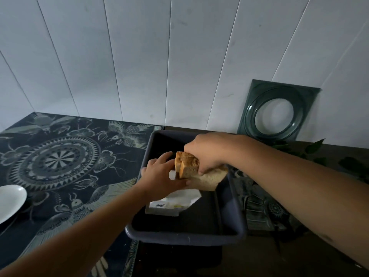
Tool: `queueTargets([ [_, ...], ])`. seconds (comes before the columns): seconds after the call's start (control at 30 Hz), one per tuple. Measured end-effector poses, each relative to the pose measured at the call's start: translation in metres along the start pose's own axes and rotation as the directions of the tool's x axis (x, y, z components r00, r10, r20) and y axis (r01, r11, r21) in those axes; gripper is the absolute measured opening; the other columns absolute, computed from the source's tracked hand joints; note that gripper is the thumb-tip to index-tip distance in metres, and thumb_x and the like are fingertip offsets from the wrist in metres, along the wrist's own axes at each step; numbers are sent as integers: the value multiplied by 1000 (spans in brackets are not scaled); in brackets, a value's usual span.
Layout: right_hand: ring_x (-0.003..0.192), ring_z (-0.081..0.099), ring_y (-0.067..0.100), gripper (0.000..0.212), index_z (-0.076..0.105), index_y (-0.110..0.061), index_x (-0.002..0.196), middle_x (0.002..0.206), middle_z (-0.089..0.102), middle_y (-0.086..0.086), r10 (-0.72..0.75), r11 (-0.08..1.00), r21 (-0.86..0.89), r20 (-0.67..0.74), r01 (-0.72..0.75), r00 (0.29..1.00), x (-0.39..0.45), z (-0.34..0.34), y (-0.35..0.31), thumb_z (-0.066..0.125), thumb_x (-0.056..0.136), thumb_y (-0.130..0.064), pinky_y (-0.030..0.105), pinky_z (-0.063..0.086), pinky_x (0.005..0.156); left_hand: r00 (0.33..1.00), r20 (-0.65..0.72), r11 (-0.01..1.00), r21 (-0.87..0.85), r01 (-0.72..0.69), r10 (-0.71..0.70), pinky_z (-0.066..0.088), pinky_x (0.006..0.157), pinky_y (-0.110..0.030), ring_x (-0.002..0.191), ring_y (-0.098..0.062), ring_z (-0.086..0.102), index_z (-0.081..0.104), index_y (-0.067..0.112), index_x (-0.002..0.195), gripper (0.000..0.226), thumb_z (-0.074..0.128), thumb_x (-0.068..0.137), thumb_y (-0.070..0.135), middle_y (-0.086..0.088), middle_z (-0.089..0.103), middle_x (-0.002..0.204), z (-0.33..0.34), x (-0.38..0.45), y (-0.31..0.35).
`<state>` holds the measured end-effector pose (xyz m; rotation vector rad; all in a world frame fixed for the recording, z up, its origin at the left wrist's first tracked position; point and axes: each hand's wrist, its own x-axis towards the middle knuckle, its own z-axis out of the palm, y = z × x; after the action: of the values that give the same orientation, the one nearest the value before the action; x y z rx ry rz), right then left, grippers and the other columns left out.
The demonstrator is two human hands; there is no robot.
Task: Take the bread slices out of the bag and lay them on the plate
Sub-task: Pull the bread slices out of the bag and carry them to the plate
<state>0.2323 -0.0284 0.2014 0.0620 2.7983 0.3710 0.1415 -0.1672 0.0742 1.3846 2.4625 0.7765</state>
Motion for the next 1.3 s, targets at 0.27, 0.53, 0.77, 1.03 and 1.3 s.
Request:
queueTargets([
  [0.27, 68, 43, 3, 42, 47, -28, 95, 77, 44, -15, -39, 982, 182, -36, 45, 999, -10, -3, 7, 80, 73, -39, 24, 29, 52, 994, -73, 856, -505, -112, 87, 53, 78, -26, 94, -1, 63, 58, 31, 112, 43, 80, 75, 32, 14, 69, 100, -11, -17, 23],
  [0.53, 117, 53, -2, 84, 37, -44, 136, 133, 53, -22, 427, 525, 847, -350, 86, 834, -79, 40, 17, 62, 65, -81, 18, 40, 86, 1000, 2, 333, -943, -3, 16, 58, 77, -33, 102, -29, 69, 68, 17, 111, 31, 73, 81, 22, -11, 73, 109, -20, -31, 36],
  [0.77, 126, 55, 20, 85, 35, -33, 147, 138, 57, -3, 602, -296, 900, -83, 320, 794, -78, 135, -67, 59, 75, -73, 52, 44, 103, 951, 303, -62, -952, 299, -57, 59, 71, -43, 98, -35, 70, 73, 9, 105, 29, 74, 80, 24, -17, 74, 106, -9, -58, 37],
  [1.03, 118, 62, 17, 56, 58, -31, 132, 129, 66, -1, 626, -396, 893, 94, 212, 774, -80, 143, -91, 54, 83, -57, 53, 45, 105, 871, 479, -91, -877, 471, -105, 59, 77, -46, 105, -39, 67, 66, 7, 118, 39, 70, 80, 19, -21, 71, 115, 12, -84, 32],
  [1.3, 131, 24, -4, 55, 16, -51, 149, 142, 20, -27, 556, -223, 974, 94, 39, 826, -90, 148, -97, 32, 97, -57, 26, 21, 109, 849, 520, 9, -852, 523, -96, 61, 70, -37, 100, -31, 71, 65, 16, 118, 42, 70, 78, 26, -12, 75, 109, 25, -99, 42],
])
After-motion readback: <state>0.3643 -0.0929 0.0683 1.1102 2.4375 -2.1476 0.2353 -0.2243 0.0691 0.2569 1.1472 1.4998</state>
